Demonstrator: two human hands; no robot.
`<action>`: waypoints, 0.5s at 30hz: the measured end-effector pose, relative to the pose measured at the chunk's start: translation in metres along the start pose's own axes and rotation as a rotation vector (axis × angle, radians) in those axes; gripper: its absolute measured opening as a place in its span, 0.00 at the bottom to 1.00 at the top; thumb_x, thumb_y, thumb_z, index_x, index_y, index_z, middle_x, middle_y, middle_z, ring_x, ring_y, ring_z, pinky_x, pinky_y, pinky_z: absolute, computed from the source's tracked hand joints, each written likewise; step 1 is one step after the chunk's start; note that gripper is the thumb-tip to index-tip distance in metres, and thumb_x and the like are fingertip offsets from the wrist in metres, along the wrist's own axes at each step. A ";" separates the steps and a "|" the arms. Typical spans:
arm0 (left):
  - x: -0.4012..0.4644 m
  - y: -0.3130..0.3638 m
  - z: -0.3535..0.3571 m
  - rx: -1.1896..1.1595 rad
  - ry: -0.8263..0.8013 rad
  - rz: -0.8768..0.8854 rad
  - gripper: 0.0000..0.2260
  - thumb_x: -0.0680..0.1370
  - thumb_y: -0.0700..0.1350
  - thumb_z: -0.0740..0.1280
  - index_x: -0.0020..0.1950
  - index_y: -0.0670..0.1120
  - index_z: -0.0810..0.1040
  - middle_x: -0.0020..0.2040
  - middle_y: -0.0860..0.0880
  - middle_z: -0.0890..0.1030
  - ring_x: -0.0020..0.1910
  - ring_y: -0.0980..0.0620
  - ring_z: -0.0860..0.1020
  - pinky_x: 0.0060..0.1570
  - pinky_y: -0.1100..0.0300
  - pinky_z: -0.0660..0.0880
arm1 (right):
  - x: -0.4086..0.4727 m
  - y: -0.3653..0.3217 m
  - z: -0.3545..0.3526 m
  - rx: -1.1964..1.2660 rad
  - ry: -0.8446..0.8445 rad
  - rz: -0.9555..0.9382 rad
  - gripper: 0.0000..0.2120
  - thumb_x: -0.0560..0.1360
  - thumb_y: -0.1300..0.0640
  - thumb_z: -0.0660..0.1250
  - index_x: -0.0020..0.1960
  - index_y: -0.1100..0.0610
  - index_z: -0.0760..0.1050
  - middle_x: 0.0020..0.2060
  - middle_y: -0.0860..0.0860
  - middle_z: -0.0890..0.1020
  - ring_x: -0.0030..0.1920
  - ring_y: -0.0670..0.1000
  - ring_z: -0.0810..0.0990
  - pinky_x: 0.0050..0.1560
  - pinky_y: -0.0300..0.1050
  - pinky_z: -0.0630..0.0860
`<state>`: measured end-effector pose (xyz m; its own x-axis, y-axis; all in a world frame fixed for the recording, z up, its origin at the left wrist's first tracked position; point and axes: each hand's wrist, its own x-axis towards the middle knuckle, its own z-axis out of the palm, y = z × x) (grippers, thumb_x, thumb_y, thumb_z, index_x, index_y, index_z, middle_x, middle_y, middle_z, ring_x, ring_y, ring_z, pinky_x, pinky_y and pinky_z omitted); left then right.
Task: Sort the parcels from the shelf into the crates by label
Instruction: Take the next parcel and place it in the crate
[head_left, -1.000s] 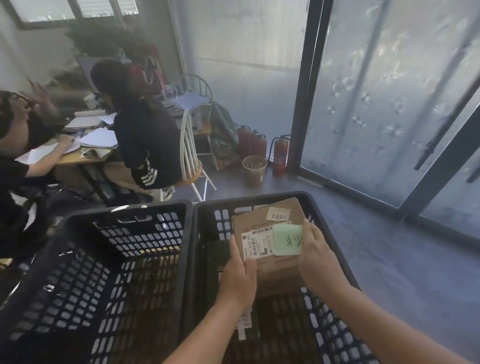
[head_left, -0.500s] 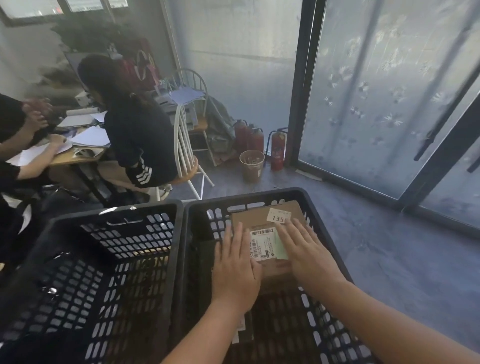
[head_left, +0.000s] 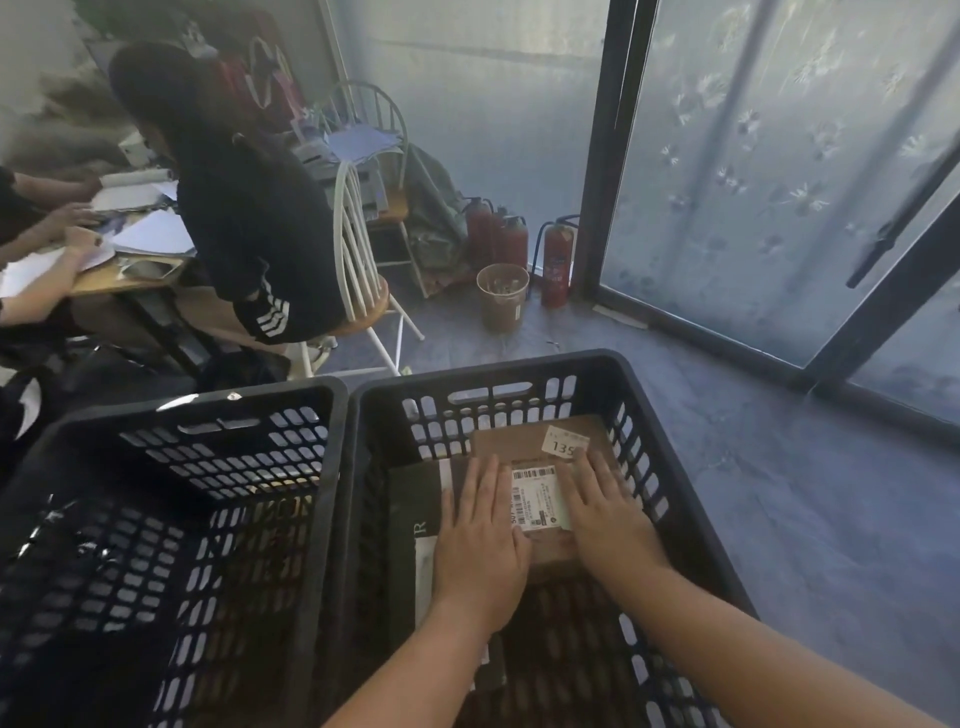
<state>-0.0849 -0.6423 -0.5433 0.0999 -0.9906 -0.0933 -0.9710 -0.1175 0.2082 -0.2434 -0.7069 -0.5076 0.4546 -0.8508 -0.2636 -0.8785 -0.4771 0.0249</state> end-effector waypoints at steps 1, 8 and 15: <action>0.001 -0.001 0.003 -0.004 -0.004 -0.008 0.33 0.80 0.55 0.37 0.85 0.49 0.38 0.84 0.52 0.34 0.82 0.52 0.30 0.82 0.43 0.43 | 0.002 -0.001 0.003 0.006 -0.002 0.008 0.35 0.88 0.49 0.52 0.84 0.57 0.33 0.83 0.60 0.35 0.75 0.58 0.26 0.71 0.53 0.30; 0.007 -0.002 0.004 0.027 -0.050 -0.017 0.35 0.77 0.56 0.34 0.85 0.48 0.37 0.84 0.51 0.33 0.81 0.51 0.29 0.82 0.43 0.40 | 0.012 0.004 0.013 0.035 -0.019 -0.007 0.34 0.88 0.48 0.49 0.84 0.57 0.32 0.83 0.59 0.35 0.81 0.58 0.29 0.73 0.53 0.29; -0.001 0.006 -0.033 0.095 -0.113 -0.035 0.39 0.71 0.61 0.27 0.81 0.48 0.30 0.84 0.49 0.32 0.82 0.47 0.31 0.82 0.43 0.39 | -0.002 0.006 -0.010 0.059 0.033 -0.014 0.39 0.87 0.47 0.58 0.85 0.55 0.34 0.84 0.57 0.37 0.79 0.59 0.29 0.70 0.55 0.32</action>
<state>-0.0835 -0.6448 -0.5099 0.1145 -0.9711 -0.2093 -0.9840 -0.1399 0.1106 -0.2482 -0.7099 -0.4970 0.4705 -0.8514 -0.2316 -0.8788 -0.4759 -0.0358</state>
